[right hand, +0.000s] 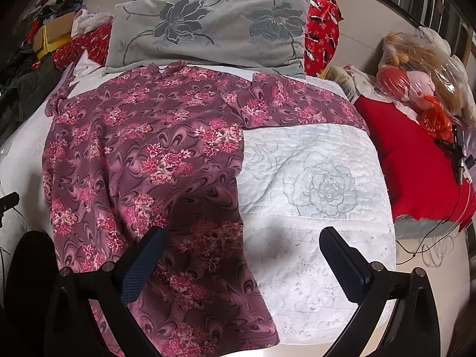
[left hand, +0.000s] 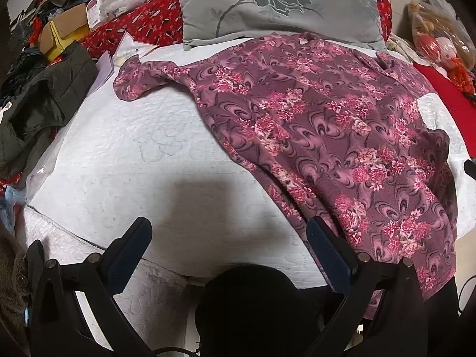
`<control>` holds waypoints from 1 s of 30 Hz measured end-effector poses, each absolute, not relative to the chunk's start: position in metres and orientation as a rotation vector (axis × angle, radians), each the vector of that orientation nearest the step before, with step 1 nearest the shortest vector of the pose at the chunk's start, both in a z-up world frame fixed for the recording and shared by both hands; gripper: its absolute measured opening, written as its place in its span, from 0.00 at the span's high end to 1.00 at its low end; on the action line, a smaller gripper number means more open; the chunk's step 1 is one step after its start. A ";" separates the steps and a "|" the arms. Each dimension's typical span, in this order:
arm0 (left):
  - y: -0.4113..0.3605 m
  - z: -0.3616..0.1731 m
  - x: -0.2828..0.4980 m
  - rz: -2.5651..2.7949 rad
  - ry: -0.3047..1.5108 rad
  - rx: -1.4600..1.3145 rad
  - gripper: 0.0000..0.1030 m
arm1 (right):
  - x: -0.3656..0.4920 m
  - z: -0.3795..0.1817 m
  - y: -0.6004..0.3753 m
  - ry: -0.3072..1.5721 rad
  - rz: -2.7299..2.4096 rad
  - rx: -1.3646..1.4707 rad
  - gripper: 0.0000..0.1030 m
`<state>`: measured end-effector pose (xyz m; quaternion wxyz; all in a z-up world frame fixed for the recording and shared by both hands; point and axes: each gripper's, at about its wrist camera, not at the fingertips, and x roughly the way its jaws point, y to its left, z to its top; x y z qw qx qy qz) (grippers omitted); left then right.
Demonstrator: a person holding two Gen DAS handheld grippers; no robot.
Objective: Fold small clothes
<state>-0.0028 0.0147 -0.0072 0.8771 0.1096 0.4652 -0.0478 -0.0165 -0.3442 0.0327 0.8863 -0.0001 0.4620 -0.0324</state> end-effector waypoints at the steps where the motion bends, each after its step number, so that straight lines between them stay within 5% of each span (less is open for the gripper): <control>1: 0.014 -0.007 -0.003 -0.099 0.971 0.228 0.00 | -0.016 0.033 -0.344 0.961 -0.067 0.001 0.00; 30: 0.001 -0.009 -0.004 -0.125 0.983 0.228 0.00 | -0.015 0.034 -0.350 0.946 -0.071 0.031 0.00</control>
